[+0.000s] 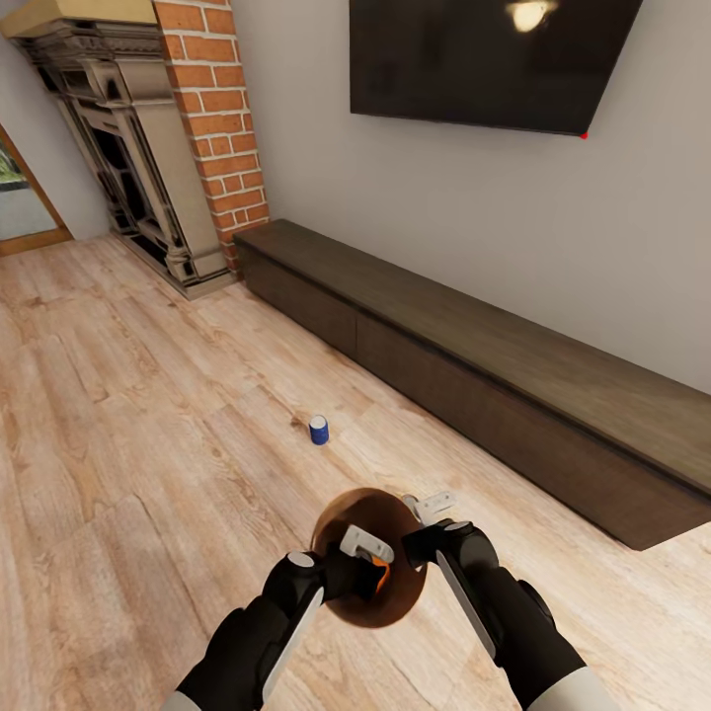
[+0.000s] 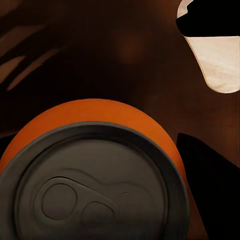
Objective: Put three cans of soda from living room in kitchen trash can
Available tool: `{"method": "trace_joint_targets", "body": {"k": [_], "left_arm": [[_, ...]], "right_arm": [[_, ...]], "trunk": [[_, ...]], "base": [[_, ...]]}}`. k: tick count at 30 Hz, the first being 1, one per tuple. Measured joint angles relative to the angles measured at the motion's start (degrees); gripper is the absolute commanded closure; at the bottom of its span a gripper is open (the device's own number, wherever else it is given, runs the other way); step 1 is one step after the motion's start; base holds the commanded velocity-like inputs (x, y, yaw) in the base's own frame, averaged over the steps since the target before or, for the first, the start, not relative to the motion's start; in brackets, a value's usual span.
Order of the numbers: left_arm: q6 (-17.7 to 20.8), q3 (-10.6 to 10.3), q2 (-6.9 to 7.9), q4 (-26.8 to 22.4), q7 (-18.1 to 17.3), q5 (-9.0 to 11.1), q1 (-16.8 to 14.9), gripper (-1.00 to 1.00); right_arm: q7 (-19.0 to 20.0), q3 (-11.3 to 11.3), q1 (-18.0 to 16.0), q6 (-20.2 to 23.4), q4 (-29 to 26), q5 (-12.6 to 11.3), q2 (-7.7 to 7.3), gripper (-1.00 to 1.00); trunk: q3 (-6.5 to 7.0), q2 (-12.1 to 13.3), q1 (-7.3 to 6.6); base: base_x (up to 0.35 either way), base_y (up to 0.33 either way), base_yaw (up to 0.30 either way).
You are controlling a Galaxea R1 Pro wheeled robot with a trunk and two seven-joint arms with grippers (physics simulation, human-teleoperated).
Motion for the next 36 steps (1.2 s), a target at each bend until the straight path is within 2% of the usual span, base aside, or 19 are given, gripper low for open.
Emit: {"method": "trace_joint_targets", "body": {"k": [5,6,29,31,32,34,35,36], "left_arm": [[0.0,-0.07,0.0,0.02,0.01,-0.01,0.0,1.0],[0.0,-0.08,0.0,0.04,0.01,-0.01,-0.03,-1.0],[0.01,-0.1,0.46,-1.19,-0.14,0.39,0.11,-1.0],[0.16,-0.1,0.59,-2.69,-0.3,0.44,0.2,-1.0],[0.51,-0.1,0.71,-5.71,-0.46,0.5,0.35,-1.0],[0.79,-0.08,0.78,-8.41,-0.56,0.51,0.43,-1.0],[1.29,-0.03,0.84,-10.87,-0.52,-0.47,0.54,-1.0],[1.85,0.0,0.83,-12.26,-0.65,0.47,0.58,-1.0]], "right_arm": [[-0.02,0.34,0.0,0.01,-0.01,0.27,0.0,1.0],[-0.01,0.61,0.01,0.01,0.01,0.19,0.0,1.0],[-0.02,1.14,0.0,0.01,0.02,0.17,0.0,1.0],[0.0,1.11,0.0,0.0,0.01,0.0,-0.02,1.0],[-0.01,1.08,0.0,0.0,0.02,0.02,-0.03,1.0],[-0.02,1.07,0.0,0.01,0.02,0.16,-0.05,1.0],[-0.02,1.03,-0.04,0.02,-0.02,0.61,-0.08,1.0],[-0.12,1.03,0.0,0.04,0.02,1.35,-0.08,1.0]], "trunk": [[0.0,0.0,0.0],[0.0,0.0,0.0],[0.0,0.0,0.0],[0.0,0.0,0.0],[0.0,0.0,0.0],[0.0,0.0,0.0],[0.0,0.0,0.0],[0.0,0.0,0.0]], "base": [[0.0,0.0,0.0],[0.0,0.0,0.0],[0.0,0.0,0.0],[0.0,0.0,0.0],[0.0,0.0,0.0],[0.0,0.0,0.0],[0.0,0.0,0.0],[0.0,0.0,0.0]]}}
